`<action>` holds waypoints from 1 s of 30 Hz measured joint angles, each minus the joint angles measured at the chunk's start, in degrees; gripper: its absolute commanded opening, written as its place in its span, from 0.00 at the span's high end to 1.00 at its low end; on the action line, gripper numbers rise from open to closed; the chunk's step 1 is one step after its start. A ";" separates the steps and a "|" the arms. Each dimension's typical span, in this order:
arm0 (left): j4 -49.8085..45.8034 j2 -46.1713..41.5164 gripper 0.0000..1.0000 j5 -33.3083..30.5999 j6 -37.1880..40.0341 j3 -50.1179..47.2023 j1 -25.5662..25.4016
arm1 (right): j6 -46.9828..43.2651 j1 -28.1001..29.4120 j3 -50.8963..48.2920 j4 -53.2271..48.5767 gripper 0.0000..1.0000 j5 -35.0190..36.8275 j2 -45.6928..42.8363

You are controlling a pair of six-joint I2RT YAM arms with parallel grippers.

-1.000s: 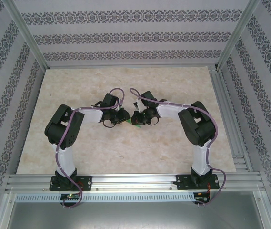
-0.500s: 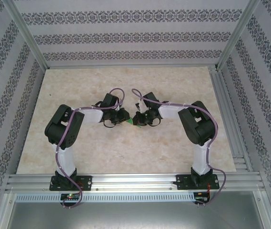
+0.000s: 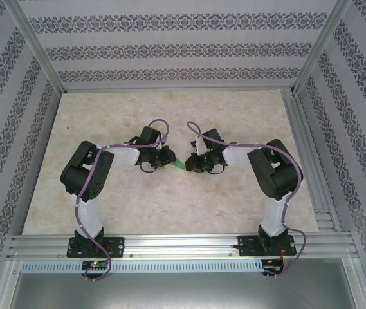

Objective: Fold a paper plane with a square sheet of paper (pick it up from the middle)
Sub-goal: Fold the wing for the fifth time at the center of the table.

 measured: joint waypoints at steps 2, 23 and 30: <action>0.02 0.00 0.81 0.02 0.00 0.00 0.00 | 0.02 -0.15 -0.15 -0.94 0.94 0.55 -0.66; -0.26 0.11 0.81 0.20 0.00 0.20 0.04 | -0.07 2.25 7.58 -3.45 0.93 -0.33 -3.50; -0.52 0.15 0.81 0.24 0.00 0.35 0.04 | -0.59 2.23 8.11 -5.95 0.95 0.59 0.76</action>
